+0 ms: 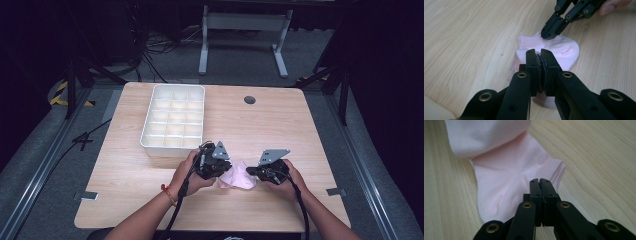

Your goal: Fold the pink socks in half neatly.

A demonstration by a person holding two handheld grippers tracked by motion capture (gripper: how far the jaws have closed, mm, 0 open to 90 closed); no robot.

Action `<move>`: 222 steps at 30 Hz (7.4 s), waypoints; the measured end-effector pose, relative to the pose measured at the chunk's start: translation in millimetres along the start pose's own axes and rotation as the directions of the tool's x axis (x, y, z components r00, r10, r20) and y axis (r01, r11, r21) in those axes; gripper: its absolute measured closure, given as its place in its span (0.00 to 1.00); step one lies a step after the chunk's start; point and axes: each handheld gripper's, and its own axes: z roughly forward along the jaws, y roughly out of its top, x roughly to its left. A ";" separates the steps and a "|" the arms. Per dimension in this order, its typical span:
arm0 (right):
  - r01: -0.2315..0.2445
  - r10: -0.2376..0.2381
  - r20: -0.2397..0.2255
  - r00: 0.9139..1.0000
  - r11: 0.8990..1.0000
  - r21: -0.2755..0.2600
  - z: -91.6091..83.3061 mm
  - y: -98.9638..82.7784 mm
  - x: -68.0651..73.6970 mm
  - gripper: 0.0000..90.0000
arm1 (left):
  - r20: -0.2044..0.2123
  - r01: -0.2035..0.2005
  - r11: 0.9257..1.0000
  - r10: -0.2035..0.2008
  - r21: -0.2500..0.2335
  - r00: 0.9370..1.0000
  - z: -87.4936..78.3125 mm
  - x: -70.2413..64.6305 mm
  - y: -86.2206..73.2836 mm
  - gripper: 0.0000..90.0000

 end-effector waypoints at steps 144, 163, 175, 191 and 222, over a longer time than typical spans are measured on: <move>-0.007 0.008 -0.031 0.999 0.999 0.032 0.5 -4.1 -0.5 0.96 | 0.060 -0.076 0.996 0.078 -0.044 0.995 38.4 -35.1 1.6 0.98; 0.028 -0.031 -0.067 0.997 0.998 -0.057 -3.4 12.7 13.2 0.92 | 0.106 -0.072 0.997 0.073 -0.016 0.992 59.7 -37.2 -11.0 0.85; 0.028 -0.029 -0.048 0.998 1.000 -0.009 8.3 8.5 12.0 0.95 | 0.070 -0.074 0.997 0.076 -0.033 0.995 16.2 -25.9 -18.6 0.69; 0.012 -0.013 -0.042 0.999 1.000 -0.005 9.4 10.1 11.9 0.97 | 0.074 -0.122 0.993 0.122 0.000 0.990 51.6 -37.6 -19.6 0.88; 0.052 -0.052 -0.023 0.998 0.999 -0.001 4.3 4.3 15.8 0.98 | 0.003 0.064 0.998 -0.064 -0.014 0.998 12.6 -13.7 -35.5 0.50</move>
